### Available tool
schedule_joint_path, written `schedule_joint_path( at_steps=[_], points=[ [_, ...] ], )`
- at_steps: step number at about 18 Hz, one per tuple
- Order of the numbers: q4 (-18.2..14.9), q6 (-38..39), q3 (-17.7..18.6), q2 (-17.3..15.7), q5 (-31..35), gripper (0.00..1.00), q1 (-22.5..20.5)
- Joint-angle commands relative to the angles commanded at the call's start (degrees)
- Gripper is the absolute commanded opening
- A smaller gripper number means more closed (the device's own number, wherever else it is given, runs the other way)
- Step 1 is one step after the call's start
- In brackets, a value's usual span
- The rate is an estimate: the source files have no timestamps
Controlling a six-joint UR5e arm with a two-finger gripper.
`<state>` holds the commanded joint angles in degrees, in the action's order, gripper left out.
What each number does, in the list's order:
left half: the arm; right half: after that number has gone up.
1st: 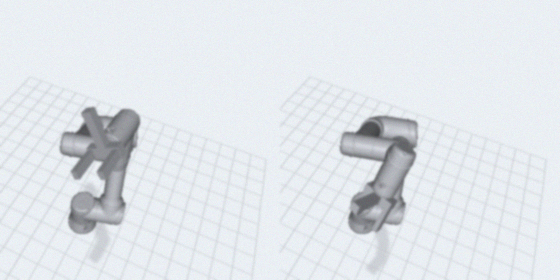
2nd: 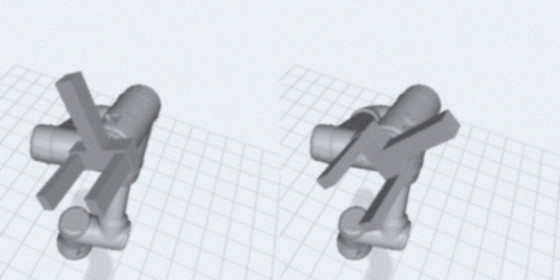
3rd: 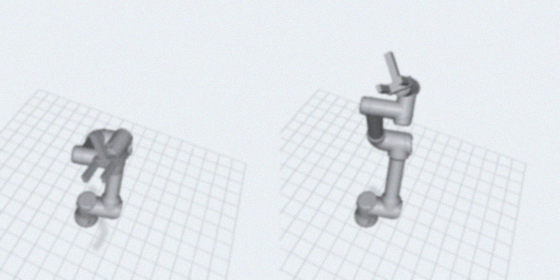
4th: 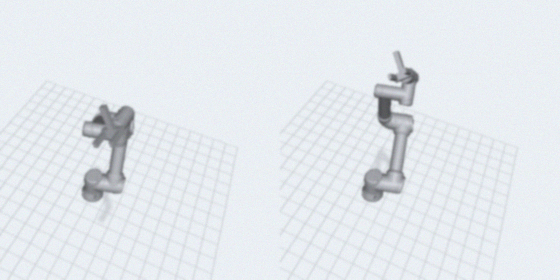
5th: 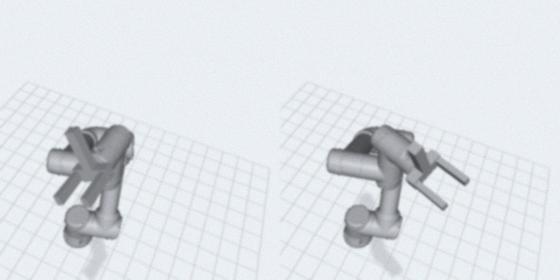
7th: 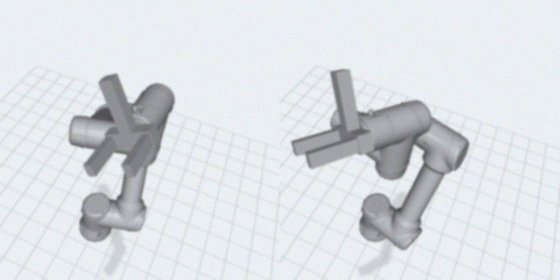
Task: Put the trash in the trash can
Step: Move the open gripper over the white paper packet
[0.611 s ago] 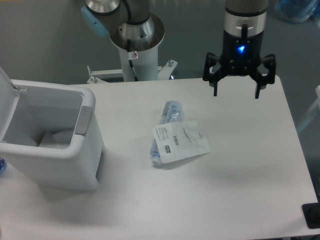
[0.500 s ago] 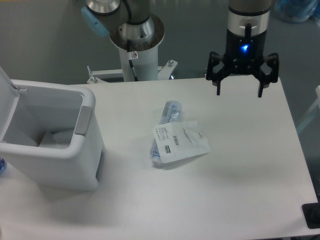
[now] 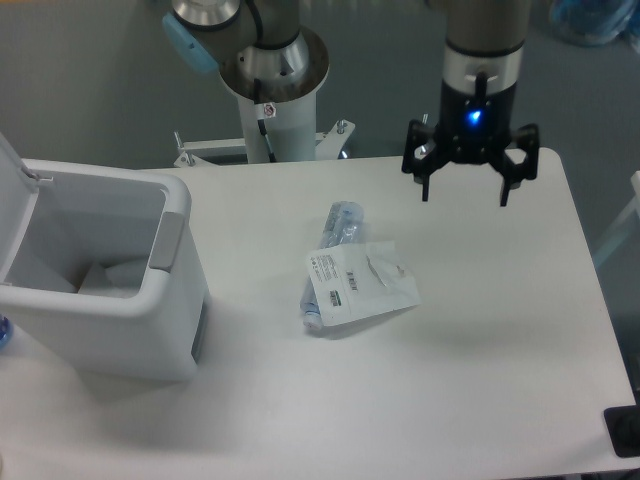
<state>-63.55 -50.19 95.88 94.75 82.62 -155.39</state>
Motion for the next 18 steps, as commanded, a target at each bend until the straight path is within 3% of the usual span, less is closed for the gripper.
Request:
schedule_joint_path(
  at_steps=[3,6,9,12,18],
  points=[
    [0.2,-0.3,3.1,-0.5,0.1,1.00,0.1],
    [0.4,-0.8,8.4,-1.5,3.1,1.00,0.5],
    [0.4,-1.1,10.0,-0.7,7.1,1.00,4.2],
    [0.7,-0.6,13.6,-0.4,7.1,1.00,6.6],
    [1.8,2.3,14.6,1.6,6.9,1.00,11.1]
  ],
)
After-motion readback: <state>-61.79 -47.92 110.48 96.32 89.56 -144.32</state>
